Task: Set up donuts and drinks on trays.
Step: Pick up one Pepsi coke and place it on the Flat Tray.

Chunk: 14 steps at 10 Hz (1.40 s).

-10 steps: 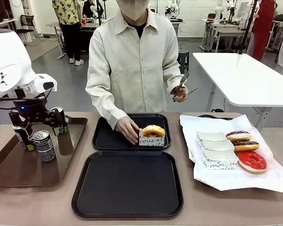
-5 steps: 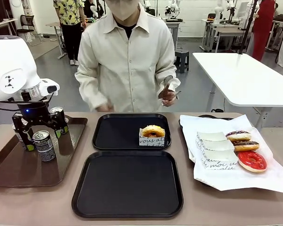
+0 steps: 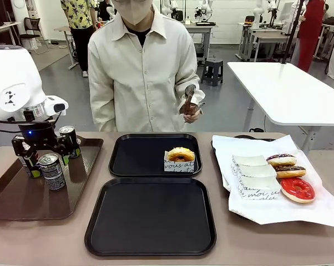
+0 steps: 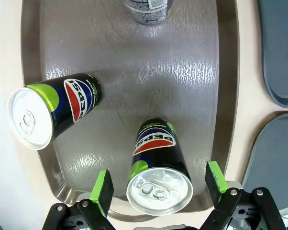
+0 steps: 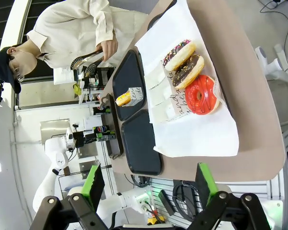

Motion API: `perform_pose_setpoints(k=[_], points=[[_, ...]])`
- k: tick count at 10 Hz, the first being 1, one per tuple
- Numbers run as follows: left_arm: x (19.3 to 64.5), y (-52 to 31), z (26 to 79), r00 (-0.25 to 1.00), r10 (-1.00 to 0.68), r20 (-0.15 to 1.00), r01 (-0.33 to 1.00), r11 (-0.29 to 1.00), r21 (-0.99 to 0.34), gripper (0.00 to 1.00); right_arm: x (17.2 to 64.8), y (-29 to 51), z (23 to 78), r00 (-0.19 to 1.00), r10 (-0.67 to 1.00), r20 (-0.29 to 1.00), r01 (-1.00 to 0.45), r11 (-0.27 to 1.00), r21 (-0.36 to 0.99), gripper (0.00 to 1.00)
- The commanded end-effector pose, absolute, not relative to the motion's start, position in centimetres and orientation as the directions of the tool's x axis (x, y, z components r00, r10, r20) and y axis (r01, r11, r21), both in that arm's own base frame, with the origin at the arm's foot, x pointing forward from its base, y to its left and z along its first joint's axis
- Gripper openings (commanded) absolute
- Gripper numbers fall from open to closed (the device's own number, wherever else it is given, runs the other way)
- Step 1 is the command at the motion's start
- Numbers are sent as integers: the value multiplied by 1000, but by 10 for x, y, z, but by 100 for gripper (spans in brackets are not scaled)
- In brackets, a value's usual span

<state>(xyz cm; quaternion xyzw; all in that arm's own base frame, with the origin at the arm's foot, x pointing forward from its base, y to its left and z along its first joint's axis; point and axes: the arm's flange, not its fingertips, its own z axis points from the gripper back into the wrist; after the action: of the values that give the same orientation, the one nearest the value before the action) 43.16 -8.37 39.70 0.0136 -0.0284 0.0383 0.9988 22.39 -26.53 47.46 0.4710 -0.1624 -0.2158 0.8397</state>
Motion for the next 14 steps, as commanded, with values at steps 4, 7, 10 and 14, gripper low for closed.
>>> perform_pose_setpoints(k=[4,7,10,14], points=[[433,-76,399,996,91,-2,-91,996,23,41,225,-265,473,856,-511,78,194,458,868,100],[434,-75,401,996,91,9,-91,996,17,0,225,-265,473,856,-511,78,194,458,868,100],[436,-74,401,997,73,11,-73,997,7,6,225,-265,473,856,-511,78,194,458,868,100],[441,-74,456,1000,30,3,-30,999,-11,0,225,-265,473,856,-511,78,194,458,868,100]])
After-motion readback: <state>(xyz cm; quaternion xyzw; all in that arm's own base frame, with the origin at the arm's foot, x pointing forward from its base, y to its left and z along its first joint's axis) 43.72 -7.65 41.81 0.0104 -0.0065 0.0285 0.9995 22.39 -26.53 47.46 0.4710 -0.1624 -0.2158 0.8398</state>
